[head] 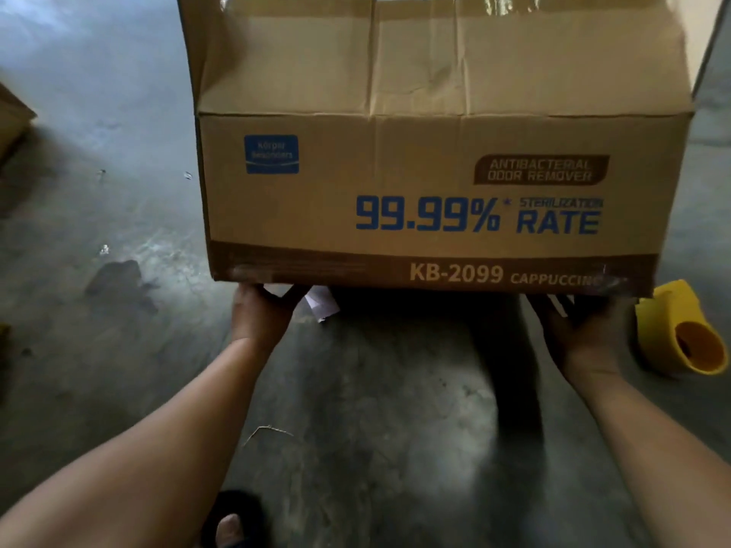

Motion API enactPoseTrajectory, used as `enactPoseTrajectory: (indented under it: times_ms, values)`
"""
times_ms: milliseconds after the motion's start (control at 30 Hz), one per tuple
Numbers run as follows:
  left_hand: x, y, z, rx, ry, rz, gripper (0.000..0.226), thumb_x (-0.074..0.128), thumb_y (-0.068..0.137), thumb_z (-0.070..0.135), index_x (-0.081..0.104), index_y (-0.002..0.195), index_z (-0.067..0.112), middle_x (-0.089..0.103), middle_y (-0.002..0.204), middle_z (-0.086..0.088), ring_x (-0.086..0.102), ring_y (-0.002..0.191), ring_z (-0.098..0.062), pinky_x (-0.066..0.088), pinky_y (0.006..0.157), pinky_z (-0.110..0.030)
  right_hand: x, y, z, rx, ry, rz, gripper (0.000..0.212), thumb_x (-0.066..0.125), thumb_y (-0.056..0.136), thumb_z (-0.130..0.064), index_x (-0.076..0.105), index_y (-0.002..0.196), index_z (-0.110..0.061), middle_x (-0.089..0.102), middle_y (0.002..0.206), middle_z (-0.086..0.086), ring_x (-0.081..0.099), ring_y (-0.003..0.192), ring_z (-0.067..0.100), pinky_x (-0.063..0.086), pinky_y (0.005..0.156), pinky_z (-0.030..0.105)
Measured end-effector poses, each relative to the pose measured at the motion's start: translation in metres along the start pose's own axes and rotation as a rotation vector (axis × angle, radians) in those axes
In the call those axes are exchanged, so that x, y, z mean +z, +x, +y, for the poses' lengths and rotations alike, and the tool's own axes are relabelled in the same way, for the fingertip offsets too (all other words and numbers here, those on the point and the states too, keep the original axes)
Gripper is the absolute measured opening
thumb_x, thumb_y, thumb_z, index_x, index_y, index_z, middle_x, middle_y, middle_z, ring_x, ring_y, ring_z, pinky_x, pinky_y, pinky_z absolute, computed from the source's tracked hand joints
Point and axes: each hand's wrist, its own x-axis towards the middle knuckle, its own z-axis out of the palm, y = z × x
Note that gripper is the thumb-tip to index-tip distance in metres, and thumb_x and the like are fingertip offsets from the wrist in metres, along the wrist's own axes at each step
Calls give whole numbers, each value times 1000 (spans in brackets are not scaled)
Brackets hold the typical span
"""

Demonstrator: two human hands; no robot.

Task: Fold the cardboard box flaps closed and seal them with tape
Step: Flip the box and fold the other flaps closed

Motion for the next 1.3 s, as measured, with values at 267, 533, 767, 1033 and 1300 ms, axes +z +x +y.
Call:
enactPoseTrajectory:
  times_ms: [267, 533, 767, 1033, 1300]
  values:
    - [-42, 13, 25, 374, -205, 192, 65, 43, 73, 89, 47, 114, 38, 59, 118, 13, 60, 118, -16, 45, 102, -40, -29, 19, -27, -152, 326, 70, 71, 50, 88, -64, 36, 144, -23, 50, 142, 7, 45, 133, 28, 35, 109, 55]
    - [-56, 14, 58, 228, -358, 243, 60, 66, 93, 37, 37, 141, 18, 61, 98, 13, 64, 85, 8, 47, 78, -11, -48, 49, -60, -93, 85, -41, 63, 57, 93, -43, 23, 147, -43, 48, 135, -30, 52, 123, 0, 40, 107, 40]
    - [-63, 19, 51, 344, -126, 232, 77, 68, 83, 51, 39, 146, 17, 58, 124, -4, 57, 107, -9, 46, 91, -18, -21, 42, -84, -154, -115, 256, 62, 52, 84, -32, 34, 138, -6, 53, 118, 0, 57, 102, 21, 39, 73, 18]
    - [-41, -3, 18, 318, -62, 58, 117, 78, 79, 42, -7, 158, 29, 31, 146, 7, 33, 130, 4, 30, 101, -6, -1, 17, -35, -206, -399, 119, 102, 51, 82, -64, -15, 152, -30, 17, 157, 17, 21, 143, 27, 23, 115, 41]
    - [-8, -16, -3, 118, 35, -84, 128, 74, 82, 46, -42, 136, 49, 18, 156, -10, 35, 141, -27, 39, 109, -44, 32, 6, 8, -76, -354, 37, 115, 66, 81, -52, -28, 146, -38, 5, 161, 6, 16, 145, 23, 28, 110, 39]
